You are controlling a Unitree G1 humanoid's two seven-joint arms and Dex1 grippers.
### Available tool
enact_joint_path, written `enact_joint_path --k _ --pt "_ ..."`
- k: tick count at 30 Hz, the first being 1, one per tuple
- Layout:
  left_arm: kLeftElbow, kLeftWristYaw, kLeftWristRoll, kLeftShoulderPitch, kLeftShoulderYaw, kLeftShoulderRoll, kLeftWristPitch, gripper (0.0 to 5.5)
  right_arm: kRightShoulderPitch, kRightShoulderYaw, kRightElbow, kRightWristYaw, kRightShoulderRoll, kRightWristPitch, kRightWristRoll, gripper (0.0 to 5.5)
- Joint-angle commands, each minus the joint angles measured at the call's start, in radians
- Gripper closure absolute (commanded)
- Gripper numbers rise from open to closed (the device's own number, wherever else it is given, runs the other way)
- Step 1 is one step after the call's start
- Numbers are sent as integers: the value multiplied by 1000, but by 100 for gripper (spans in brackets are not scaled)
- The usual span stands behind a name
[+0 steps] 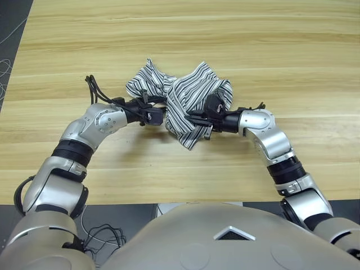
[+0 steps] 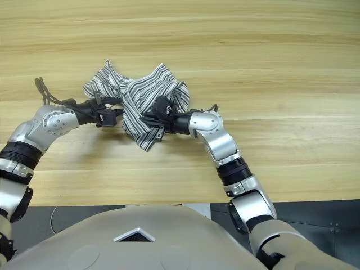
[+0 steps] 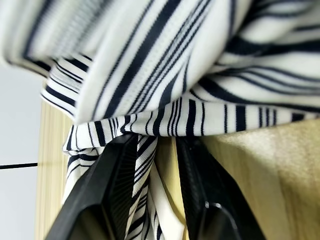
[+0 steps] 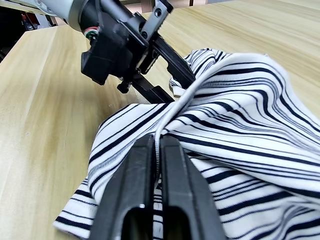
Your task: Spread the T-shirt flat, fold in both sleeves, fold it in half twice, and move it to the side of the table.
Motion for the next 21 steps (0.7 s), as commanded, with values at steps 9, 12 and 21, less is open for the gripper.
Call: enact_joint_path --k 9,12,21 --pt "14 -98 47 84 -48 -7 50 404 38 5 -146 6 -83 55 4 537" --pt "14 -101 45 84 -46 -4 52 404 58 -73 -281 57 -186 114 71 537" --pt "28 -103 45 80 -37 1 53 404 117 -466 -539 239 -460 400 554 537"
